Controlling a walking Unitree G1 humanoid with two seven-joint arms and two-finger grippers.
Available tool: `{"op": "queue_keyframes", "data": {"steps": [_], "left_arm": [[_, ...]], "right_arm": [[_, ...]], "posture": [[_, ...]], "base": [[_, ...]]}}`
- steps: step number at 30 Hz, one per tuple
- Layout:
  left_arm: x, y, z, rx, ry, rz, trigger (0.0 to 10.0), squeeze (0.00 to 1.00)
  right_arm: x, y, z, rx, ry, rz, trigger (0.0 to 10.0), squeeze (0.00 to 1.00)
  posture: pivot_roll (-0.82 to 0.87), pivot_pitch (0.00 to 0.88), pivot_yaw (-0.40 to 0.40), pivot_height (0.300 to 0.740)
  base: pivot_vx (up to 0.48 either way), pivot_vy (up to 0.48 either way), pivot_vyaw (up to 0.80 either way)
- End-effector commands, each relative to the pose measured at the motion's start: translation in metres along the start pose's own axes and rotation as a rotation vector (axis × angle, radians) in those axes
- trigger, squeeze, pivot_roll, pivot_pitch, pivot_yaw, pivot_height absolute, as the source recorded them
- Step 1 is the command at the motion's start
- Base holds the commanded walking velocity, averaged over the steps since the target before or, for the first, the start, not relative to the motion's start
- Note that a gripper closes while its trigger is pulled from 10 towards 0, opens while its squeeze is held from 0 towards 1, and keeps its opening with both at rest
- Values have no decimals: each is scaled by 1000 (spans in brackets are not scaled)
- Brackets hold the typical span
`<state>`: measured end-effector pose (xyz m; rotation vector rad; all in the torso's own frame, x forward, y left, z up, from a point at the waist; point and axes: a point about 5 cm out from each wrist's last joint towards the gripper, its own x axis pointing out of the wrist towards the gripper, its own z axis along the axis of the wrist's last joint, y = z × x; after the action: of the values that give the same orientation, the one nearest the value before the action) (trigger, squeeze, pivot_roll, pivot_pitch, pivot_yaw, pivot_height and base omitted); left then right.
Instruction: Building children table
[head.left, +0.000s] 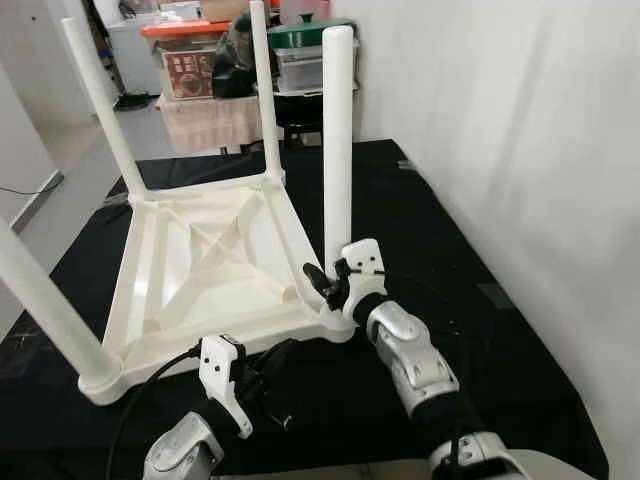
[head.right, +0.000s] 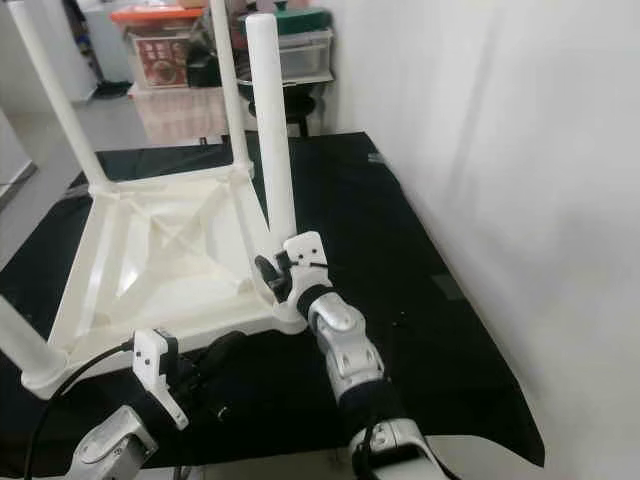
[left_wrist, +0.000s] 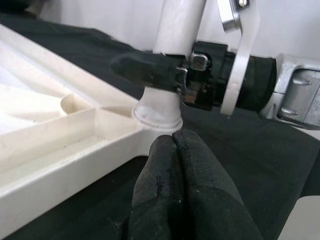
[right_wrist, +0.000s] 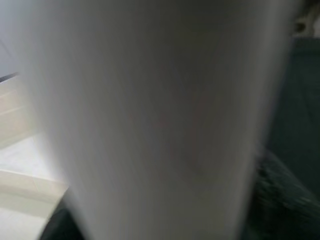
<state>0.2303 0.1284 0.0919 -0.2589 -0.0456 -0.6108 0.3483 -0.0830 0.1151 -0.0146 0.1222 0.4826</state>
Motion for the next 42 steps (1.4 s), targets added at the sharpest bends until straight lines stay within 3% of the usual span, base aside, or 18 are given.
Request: {"op": "queue_keyframes", "data": {"steps": [1,5,6,7,8,11,13,15,18,24,26,34,40,41,42], "left_arm": [[-1,1,-4,-5,16,10,10000,0],[0,-1,-4,-9,32,-15,10000,0],[-1,-5,-5,0,52,-47,10000,0],[-1,-5,-5,0,52,-47,10000,0],[-1,-12,-6,23,82,-97,10000,0],[-3,-23,-7,41,139,-194,10000,0],[-3,-23,-7,41,139,-194,10000,0],[-5,-36,-9,15,202,-289,10000,0],[-6,-36,-10,3,199,-281,10000,0],[-5,-33,-9,3,177,-252,10000,0],[-4,-26,-5,-12,129,-181,10000,0],[-5,-14,1,-48,79,-75,10000,0],[-6,-11,2,-43,72,-40,10000,0],[-7,-10,2,-48,68,-27,10000,0],[-7,-10,2,-48,68,-27,10000,0]], "right_arm": [[2,2,3,16,7,23,10000,1000],[-1,-7,11,11,5,93,10000,1000],[-4,-12,14,-6,16,157,10000,420],[-4,-12,14,-6,16,157,10000,420],[-7,-18,15,-37,32,233,10000,0],[-12,-28,16,-93,64,336,10000,0],[-12,-28,16,-93,64,336,10000,0],[-16,-38,16,-140,98,425,10000,0],[-15,-46,21,-163,102,468,10000,0],[-12,-46,26,-142,89,484,10000,0],[-9,-44,32,-114,66,514,0,0],[-11,-47,35,-105,62,569,0,0],[-14,-51,21,-106,93,477,0,0],[-14,-50,3,-90,98,169,0,0],[-14,-50,3,-90,98,169,0,0]], "posture": [[20,0,15,740],[22,0,12,740],[19,0,12,740],[19,0,12,740],[19,0,12,740],[14,0,16,740],[14,0,16,740],[14,0,16,740],[23,0,13,740],[28,0,13,740],[32,0,11,740],[26,0,15,740],[17,0,12,740],[13,0,7,740],[13,0,7,740]], "base": [[0,0,0],[0,0,0],[0,0,0],[0,0,0],[0,0,0],[0,0,0],[0,0,0],[0,0,0],[0,0,0],[0,0,0],[0,0,0],[0,0,0],[0,0,0],[0,0,0],[0,0,0]]}}
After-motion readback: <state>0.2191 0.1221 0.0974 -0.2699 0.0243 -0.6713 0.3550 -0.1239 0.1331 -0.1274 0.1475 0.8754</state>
